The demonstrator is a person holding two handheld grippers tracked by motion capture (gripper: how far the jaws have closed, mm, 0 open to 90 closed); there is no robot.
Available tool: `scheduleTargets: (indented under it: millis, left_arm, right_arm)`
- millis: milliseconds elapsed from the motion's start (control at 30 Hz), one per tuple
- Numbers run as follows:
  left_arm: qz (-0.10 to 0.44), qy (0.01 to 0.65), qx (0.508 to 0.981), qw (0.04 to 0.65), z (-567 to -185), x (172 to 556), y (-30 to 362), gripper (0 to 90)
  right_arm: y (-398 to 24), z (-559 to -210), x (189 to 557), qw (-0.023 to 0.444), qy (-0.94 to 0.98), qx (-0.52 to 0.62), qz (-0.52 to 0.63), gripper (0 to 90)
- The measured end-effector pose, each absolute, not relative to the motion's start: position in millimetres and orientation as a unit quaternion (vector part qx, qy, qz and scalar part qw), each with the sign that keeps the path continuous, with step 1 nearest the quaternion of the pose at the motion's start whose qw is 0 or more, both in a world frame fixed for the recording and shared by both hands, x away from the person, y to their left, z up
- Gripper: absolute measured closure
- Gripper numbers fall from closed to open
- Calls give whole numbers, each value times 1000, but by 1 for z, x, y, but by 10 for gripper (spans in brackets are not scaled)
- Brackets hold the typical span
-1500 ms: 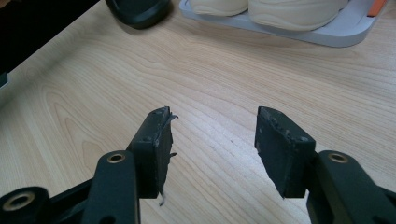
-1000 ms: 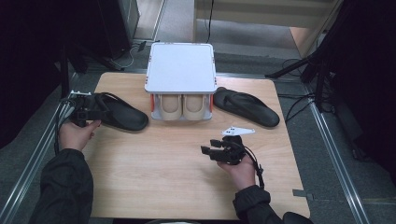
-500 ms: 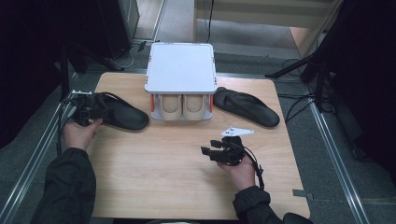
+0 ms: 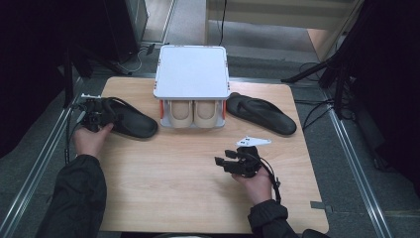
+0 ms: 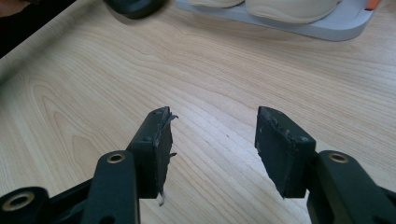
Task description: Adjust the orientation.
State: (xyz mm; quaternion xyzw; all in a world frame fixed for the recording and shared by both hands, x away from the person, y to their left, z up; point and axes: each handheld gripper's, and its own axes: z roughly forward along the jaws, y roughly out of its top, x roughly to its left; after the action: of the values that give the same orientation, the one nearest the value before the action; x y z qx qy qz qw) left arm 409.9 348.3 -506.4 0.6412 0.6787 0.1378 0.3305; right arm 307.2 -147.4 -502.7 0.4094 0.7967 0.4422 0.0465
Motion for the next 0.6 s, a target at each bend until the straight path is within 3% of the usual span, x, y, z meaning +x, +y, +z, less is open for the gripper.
scheduleTargets:
  millis: [200,400,600]
  left_arm:
    - [145,682,641,321,-512,418,343,284]
    - [136,690,627,335,-516,419,352,430]
    - [125,690,636,321,-513,423,351,473]
  right_arm:
    - [-150,-504,305,50,796,413,440,470]
    - [-153,-504,303,50,794,420,438,469]
    - [-153,-504,302,54,796,418,435,469]
